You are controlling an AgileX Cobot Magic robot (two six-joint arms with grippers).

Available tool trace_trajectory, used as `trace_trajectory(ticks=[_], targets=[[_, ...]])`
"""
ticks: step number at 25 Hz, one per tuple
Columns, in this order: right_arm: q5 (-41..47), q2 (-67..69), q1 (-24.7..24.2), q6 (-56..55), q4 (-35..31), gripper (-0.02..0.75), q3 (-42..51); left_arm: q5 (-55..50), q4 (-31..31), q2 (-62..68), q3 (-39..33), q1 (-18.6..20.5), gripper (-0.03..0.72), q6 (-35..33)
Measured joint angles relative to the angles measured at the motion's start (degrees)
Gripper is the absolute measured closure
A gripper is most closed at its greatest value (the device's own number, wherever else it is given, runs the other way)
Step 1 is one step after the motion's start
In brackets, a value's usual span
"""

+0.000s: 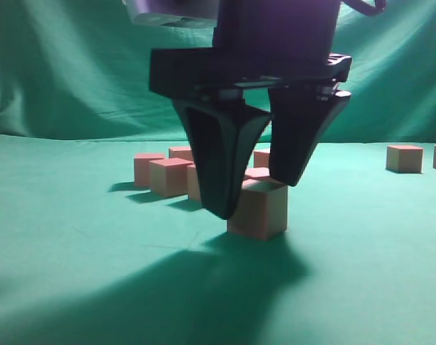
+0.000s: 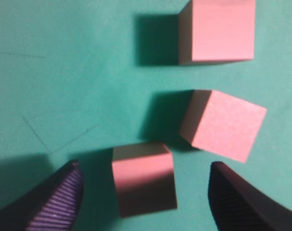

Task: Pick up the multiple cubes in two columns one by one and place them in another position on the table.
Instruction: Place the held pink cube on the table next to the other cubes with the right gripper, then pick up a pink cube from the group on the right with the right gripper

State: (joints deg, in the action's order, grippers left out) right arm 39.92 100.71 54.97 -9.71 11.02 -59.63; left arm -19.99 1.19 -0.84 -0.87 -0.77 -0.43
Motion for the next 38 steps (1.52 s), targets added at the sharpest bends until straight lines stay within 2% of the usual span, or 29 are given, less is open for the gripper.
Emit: trace_trajectory(ticks=[2, 3, 8, 13, 16, 19, 20, 25, 28, 32, 38], targets=[[1.43, -1.13, 0.0, 0.0, 0.0, 0.26, 0.0, 0.0, 0.0, 0.0, 0.0, 0.0, 0.688, 0.0], [2.28, -2.37, 0.0, 0.0, 0.0, 0.219, 0.0, 0.0, 0.0, 0.0, 0.0, 0.0, 0.688, 0.0], [3.97, -12.26, 0.0, -2.04, 0.87, 0.234, 0.0, 0.0, 0.0, 0.0, 0.0, 0.0, 0.688, 0.0], [8.86, -21.93, -1.73, -14.94, 11.63, 0.234, -0.42, 0.0, 0.0, 0.0, 0.0, 0.0, 0.688, 0.0], [14.92, -24.3, -7.86, -17.06, 13.35, 0.234, -2.57, 0.0, 0.0, 0.0, 0.0, 0.0, 0.688, 0.0], [17.52, -24.4, -15.99, -15.28, 11.9, 0.234, -4.35, 0.0, 0.0, 0.0, 0.0, 0.0, 0.688, 0.0], [17.37, -24.4, -18.79, -13.97, 10.51, 0.186, -4.61, 0.0, 0.0, 0.0, 0.0, 0.0, 0.688, 0.0], [13.02, -23.53, -31.41, -8.8, 2.73, 0.204, -5.22, 0.0, 0.0, 0.0, 0.0, 0.0, 0.688, 0.0], [13.14, -19.85, -36.73, -4.1, -2.33, 0.204, -7.27, 0.0, 0.0, 0.0, 0.0, 0.0, 0.688, 0.0], [13.85, -12.3, -39.67, -0.73, -5.17, 0.204, -12.21, 0.0, 0.0, 0.0, 0.0, 0.0, 0.688, 0.0], [13.84, -0.64, -39.89, 0.55, -5.52, 0.204, -21.24, 0.0, 0.0, 0.0, 0.0, 0.0, 0.688, 0.0]])
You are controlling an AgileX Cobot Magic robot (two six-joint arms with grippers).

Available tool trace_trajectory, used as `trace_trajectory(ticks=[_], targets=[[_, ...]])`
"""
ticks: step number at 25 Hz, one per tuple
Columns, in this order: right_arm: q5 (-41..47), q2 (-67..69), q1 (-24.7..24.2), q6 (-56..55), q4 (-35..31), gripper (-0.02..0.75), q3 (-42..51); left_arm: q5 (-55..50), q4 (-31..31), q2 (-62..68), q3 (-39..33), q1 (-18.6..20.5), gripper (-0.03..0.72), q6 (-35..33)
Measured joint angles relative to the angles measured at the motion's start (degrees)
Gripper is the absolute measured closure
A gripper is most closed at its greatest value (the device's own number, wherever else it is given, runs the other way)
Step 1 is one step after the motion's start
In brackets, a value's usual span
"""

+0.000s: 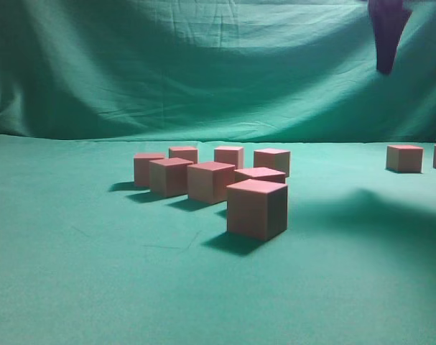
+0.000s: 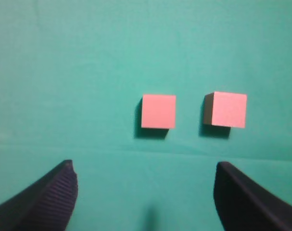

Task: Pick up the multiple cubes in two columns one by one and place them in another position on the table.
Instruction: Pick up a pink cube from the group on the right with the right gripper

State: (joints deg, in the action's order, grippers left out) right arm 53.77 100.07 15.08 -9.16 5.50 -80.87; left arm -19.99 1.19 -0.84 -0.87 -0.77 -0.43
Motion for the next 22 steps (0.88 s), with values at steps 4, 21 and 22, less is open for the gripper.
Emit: trace_trajectory(ticks=[4, 21, 22], targets=[[-0.12, 7.23, 0.0, 0.12, 0.63, 0.204, -4.97, 0.0, 0.0, 0.0, 0.0, 0.0, 0.688, 0.0], [1.76, 23.86, -2.1, 0.8, 0.24, 0.204, -15.43, 0.0, 0.0, 0.0, 0.0, 0.0, 0.688, 0.0], [1.76, 24.14, -2.1, 1.19, -0.39, 0.204, -15.43, 0.0, 0.0, 0.0, 0.0, 0.0, 0.688, 0.0]])
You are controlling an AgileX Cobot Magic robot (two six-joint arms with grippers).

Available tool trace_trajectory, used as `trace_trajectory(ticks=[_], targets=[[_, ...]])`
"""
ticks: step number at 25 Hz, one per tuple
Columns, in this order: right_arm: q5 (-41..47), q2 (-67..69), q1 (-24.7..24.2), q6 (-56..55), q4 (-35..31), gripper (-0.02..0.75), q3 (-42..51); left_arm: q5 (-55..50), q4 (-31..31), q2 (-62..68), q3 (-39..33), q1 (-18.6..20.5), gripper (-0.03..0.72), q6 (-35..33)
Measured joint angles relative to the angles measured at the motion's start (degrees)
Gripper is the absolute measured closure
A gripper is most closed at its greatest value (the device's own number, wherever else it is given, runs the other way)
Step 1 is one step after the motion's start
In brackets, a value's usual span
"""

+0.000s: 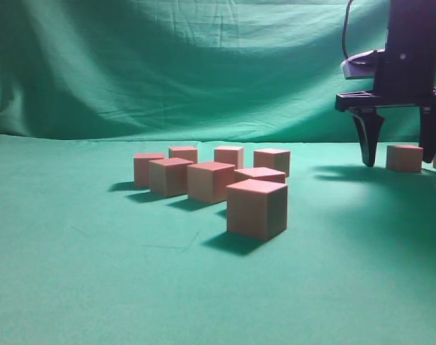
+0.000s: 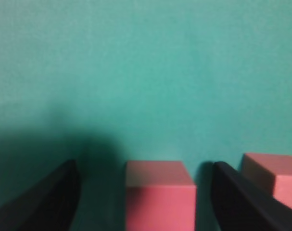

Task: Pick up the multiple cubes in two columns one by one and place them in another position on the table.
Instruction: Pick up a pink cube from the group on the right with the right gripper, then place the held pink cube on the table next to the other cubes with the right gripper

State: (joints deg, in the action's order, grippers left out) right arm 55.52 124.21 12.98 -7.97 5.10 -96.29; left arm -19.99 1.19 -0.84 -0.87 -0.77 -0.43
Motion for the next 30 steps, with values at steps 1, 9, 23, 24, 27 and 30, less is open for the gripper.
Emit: trace_trajectory(ticks=[1, 9, 23, 24, 27, 30], targets=[[0.11, 0.25, 0.0, 0.39, -0.59, 0.204, 0.0, 0.0, 0.0, 0.0, 0.0, 0.0, 0.688, 0.0], [0.19, 1.12, 0.0, 1.31, -2.29, 0.331, -0.51, 0.0, 0.0, 0.0, 0.0, 0.0, 0.688, 0.0], [8.93, -7.39, 1.91, 3.49, -2.17, 0.482, -6.47, 0.0, 0.0, 0.0, 0.0, 0.0, 0.688, 0.0], [9.97, -9.41, 2.82, 3.68, -2.17, 0.482, -6.77, 0.0, 0.0, 0.0, 0.0, 0.0, 0.688, 0.0], [12.81, -15.08, 6.51, 4.1, -2.17, 0.482, -7.04, 0.0, 0.0, 0.0, 0.0, 0.0, 0.688, 0.0], [15.03, -20.19, 11.6, 4.2, -2.17, 0.482, -7.04, 0.0, 0.0, 0.0, 0.0, 0.0, 0.688, 0.0]])
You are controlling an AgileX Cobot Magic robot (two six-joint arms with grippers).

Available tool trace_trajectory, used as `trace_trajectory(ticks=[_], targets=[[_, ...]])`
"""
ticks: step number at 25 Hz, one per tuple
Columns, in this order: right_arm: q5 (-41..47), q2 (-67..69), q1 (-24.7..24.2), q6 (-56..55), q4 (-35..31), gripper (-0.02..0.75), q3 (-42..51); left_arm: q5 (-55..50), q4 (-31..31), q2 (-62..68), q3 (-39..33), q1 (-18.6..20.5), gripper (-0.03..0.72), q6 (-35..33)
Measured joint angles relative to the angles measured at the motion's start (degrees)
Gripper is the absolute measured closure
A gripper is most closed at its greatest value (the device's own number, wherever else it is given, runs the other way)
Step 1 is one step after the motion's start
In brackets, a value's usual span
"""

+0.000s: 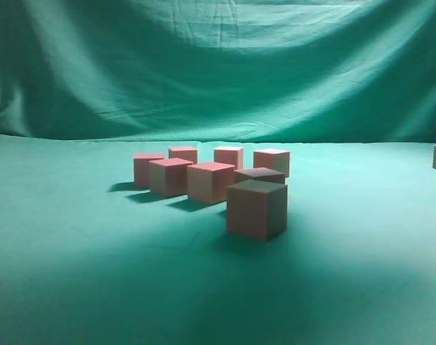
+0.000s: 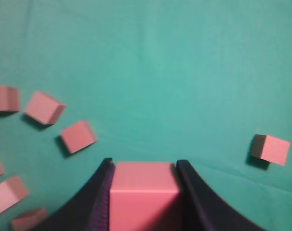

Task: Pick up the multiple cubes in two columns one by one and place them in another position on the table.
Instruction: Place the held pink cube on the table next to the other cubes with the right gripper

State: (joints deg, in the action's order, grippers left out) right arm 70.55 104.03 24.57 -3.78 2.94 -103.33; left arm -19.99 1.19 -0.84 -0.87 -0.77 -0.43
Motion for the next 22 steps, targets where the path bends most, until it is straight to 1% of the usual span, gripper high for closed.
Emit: trace_trajectory(ticks=[5, 7, 12, 15, 19, 22], targets=[[0.76, -5.66, 9.84, 0.0, 0.0, 0.482, 0.15, 0.0, 0.0, 0.0, 0.0, 0.0, 0.688, 0.0], [0.76, -7.14, 13.54, 0.0, -0.1, 0.482, 2.05, 0.0, 0.0, 0.0, 0.0, 0.0, 0.688, 0.0], [0.88, -8.92, 23.47, 3.91, -0.1, 0.482, 11.97, 0.0, 0.0, 0.0, 0.0, 0.0, 0.688, 0.0], [-0.73, -8.92, 28.81, 4.87, -0.1, 0.482, 17.28, 0.0, 0.0, 0.0, 0.0, 0.0, 0.688, 0.0], [-4.87, -8.39, 34.1, 7.03, -0.2, 0.482, 21.15, 0.0, 0.0, 0.0, 0.0, 0.0, 0.688, 0.0], [-5.63, -6.01, 36.02, 9.93, -0.31, 0.482, 21.39, 0.0, 0.0, 0.0, 0.0, 0.0, 0.688, 0.0]])
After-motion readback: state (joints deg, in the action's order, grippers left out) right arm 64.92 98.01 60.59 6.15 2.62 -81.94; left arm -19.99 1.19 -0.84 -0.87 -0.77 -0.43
